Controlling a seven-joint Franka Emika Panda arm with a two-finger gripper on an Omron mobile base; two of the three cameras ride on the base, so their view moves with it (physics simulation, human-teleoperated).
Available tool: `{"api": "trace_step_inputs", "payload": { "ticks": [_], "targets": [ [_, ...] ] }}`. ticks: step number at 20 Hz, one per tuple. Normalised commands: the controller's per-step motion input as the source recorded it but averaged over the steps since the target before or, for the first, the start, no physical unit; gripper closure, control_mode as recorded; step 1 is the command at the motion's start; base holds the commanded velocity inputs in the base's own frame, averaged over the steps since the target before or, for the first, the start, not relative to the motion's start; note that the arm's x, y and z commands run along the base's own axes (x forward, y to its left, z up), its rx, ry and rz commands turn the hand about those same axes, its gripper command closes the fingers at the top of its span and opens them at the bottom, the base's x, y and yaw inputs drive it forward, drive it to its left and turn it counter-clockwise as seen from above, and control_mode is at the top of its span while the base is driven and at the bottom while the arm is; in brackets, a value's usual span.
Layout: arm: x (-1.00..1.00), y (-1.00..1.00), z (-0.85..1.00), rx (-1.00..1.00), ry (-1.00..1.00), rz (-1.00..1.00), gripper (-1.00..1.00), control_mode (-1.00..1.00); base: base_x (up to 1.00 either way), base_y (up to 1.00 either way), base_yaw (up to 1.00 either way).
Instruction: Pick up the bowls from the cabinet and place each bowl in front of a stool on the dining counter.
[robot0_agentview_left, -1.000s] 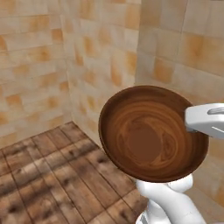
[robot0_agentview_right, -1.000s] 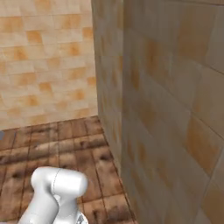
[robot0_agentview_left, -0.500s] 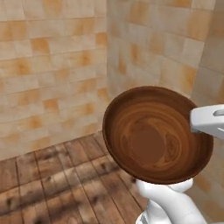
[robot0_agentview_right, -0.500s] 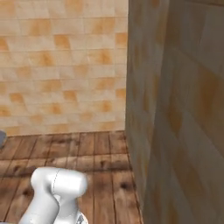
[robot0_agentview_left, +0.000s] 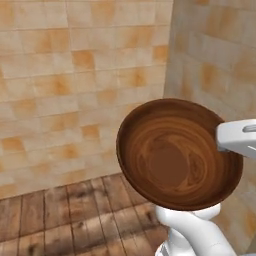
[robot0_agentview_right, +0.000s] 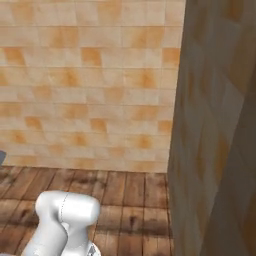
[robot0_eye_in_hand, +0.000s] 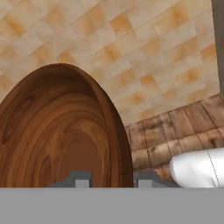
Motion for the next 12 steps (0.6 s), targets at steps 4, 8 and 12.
{"api": "trace_step_inputs", "payload": {
  "ticks": [4, 8, 12],
  "targets": [
    [0.00, 0.00, 0.00, 0.00, 0.00, 0.00, 1.00, 1.00, 1.00, -0.04, 0.51],
    [0.00, 0.00, 0.00, 0.00, 0.00, 0.00, 1.00, 1.00, 1.00, -0.11, 0.67],
    [0.00, 0.00, 0.00, 0.00, 0.00, 0.00, 1.00, 1.00, 0.99, -0.09, 0.72]
  ]
}}
